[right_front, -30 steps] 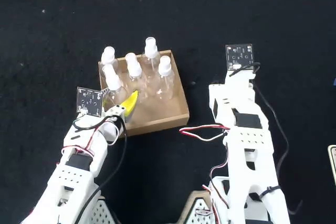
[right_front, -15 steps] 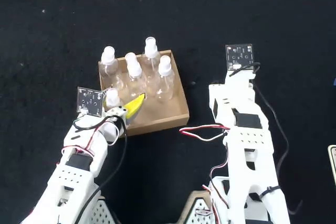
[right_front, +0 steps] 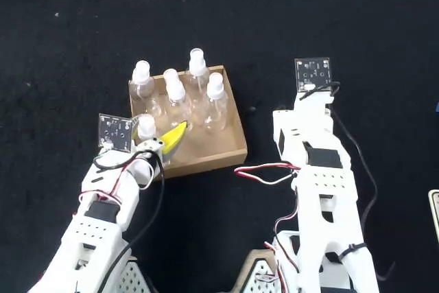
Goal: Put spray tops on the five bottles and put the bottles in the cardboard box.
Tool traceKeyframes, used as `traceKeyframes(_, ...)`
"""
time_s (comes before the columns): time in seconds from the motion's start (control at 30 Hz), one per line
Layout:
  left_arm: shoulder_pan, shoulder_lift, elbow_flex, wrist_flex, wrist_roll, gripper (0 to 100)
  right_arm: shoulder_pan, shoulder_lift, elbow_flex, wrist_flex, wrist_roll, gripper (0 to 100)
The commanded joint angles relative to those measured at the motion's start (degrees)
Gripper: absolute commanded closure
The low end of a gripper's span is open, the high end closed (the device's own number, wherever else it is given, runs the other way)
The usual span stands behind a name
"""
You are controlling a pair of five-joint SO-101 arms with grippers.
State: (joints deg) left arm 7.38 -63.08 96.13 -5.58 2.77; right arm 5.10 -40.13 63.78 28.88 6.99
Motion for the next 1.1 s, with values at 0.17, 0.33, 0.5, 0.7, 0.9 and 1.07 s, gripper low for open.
traceKeyframes(0.17,-0.7,-1.0,0.0,0.2,0.6,68,1.1,-1.1,-0.7,-1.7,0.5,88.8)
traceKeyframes(0.33,-0.7,-7.2,0.0,6.7,0.6,68,1.1,-1.1,-0.7,-1.7,0.5,88.8)
traceKeyframes(0.5,-0.7,-21.6,-5.4,26.9,4.8,68,1.1,-1.1,-0.7,-1.7,0.5,88.8)
traceKeyframes(0.7,-0.7,-40.9,-4.4,40.4,4.8,68,1.1,-1.1,-0.6,-1.7,0.5,88.8)
traceKeyframes(0.9,-1.3,-39.8,-12.7,51.4,5.3,68,1.1,-1.1,-0.5,-1.7,0.5,88.8)
traceKeyframes(1.07,-1.3,-39.8,-22.5,58.6,5.4,68,1.1,-1.1,-0.5,-1.7,0.5,88.8)
